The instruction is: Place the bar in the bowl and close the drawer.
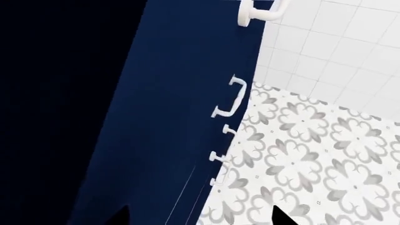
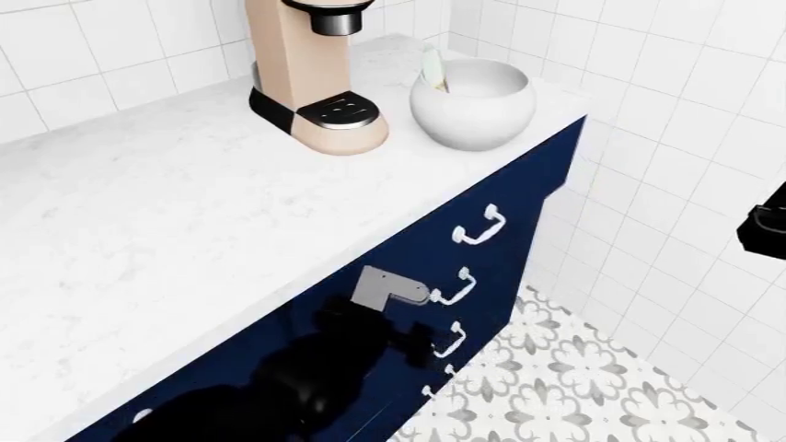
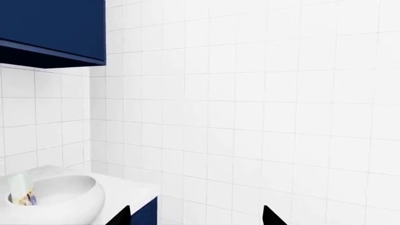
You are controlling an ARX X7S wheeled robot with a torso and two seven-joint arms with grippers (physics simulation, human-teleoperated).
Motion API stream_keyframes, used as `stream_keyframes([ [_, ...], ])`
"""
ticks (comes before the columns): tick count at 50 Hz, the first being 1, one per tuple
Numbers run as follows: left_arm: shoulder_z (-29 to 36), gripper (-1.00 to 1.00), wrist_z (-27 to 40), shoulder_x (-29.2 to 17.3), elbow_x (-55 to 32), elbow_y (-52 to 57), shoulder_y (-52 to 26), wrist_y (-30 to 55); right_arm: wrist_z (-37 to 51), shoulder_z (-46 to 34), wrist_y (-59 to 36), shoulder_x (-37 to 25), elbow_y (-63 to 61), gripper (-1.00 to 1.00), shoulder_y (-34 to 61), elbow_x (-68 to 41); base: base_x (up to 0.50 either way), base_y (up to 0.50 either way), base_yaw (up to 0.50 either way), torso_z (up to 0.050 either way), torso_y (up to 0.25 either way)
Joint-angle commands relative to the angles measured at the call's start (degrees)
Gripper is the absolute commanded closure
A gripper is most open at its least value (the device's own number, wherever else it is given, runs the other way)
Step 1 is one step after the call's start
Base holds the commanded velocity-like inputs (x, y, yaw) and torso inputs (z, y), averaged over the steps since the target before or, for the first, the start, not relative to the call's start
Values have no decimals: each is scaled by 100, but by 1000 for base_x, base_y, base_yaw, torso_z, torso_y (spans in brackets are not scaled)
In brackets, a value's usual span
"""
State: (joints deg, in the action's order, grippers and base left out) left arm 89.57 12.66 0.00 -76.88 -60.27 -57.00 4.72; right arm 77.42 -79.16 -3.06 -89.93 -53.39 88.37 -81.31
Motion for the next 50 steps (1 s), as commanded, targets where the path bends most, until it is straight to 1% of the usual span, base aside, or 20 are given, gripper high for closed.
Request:
stream_keyframes([
  [1, -126, -100, 236, 0, -352, -650, -17, 13, -25, 26, -13, -7, -24, -100, -7, -19, 0, 0, 0, 0, 0],
  [6, -106, -100, 295, 0, -571, -781, -27, 14, -18, 50, -40, -7, -45, -100, 0, -39, 0, 0, 0, 0, 0],
  [15, -48, -100, 424, 0, -1222, -1102, -85, -55, 12, 98, -94, -7, -117, -100, 16, -75, 0, 0, 0, 0, 0],
  [22, 86, -100, 648, 0, -1690, -1233, -153, -116, 1, 97, -88, -7, -131, -100, -9, -60, 0, 0, 0, 0, 0],
  [30, 172, -100, 815, 0, -1813, -1294, -159, -129, 4, 87, -64, -7, -142, -100, -47, -27, 0, 0, 0, 0, 0],
  [50, 182, -100, 714, 0, -1821, -1292, -171, -99, -7, 148, -80, -7, -186, -100, -55, -51, 0, 0, 0, 0, 0],
])
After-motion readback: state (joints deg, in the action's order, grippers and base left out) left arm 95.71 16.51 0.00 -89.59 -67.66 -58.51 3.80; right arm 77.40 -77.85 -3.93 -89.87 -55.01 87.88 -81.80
